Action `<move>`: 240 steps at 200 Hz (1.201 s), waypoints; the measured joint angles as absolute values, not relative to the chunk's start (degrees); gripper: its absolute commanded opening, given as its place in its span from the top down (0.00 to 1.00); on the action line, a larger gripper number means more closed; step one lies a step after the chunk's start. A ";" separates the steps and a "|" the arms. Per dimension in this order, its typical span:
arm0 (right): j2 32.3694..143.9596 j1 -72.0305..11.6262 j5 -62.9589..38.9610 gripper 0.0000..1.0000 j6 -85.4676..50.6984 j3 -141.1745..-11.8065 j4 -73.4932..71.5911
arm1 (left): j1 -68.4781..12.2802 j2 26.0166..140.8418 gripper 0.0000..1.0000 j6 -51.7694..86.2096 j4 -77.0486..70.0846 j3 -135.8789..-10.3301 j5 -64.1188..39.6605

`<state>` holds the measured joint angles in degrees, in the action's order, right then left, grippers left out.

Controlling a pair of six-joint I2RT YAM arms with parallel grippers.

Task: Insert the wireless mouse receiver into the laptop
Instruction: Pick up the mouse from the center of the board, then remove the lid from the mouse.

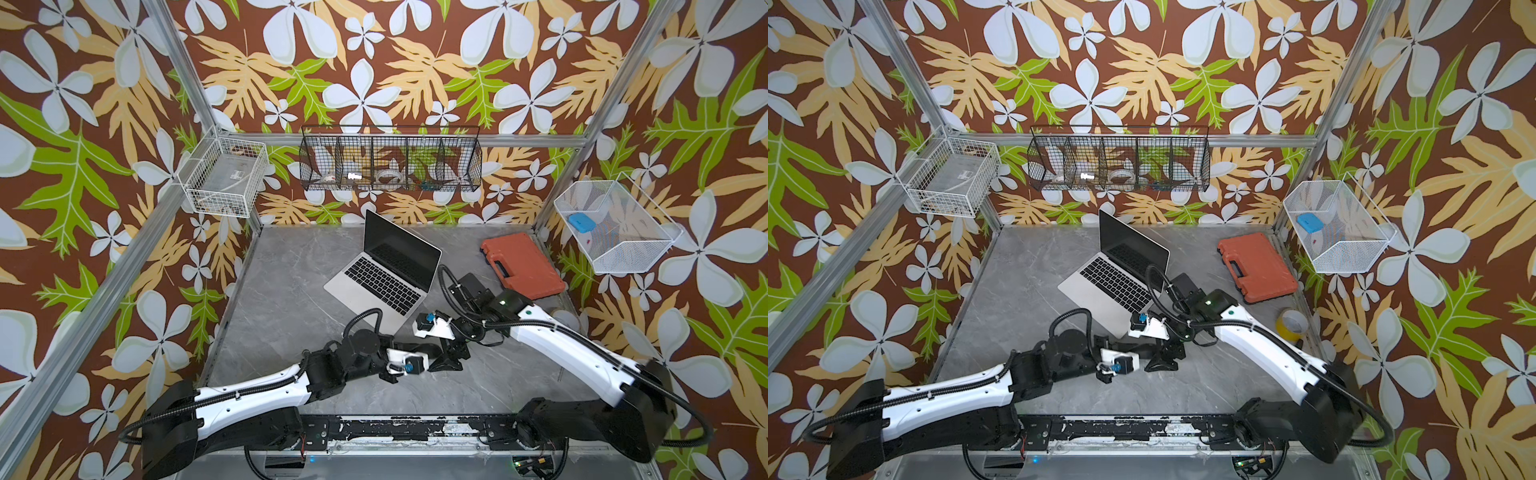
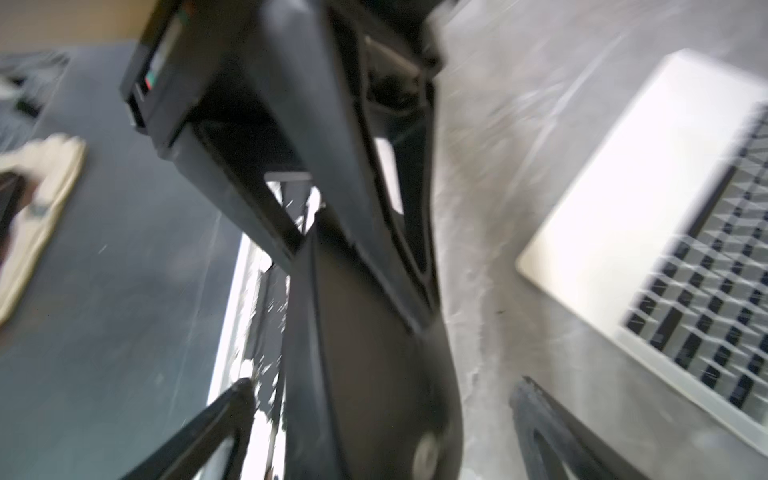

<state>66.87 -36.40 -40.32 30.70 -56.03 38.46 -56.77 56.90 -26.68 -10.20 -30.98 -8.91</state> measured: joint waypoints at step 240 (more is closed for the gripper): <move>67.94 -45.25 -24.10 0.63 -21.41 -35.92 6.11 | -35.38 75.11 1.00 26.59 -20.34 -27.07 -48.21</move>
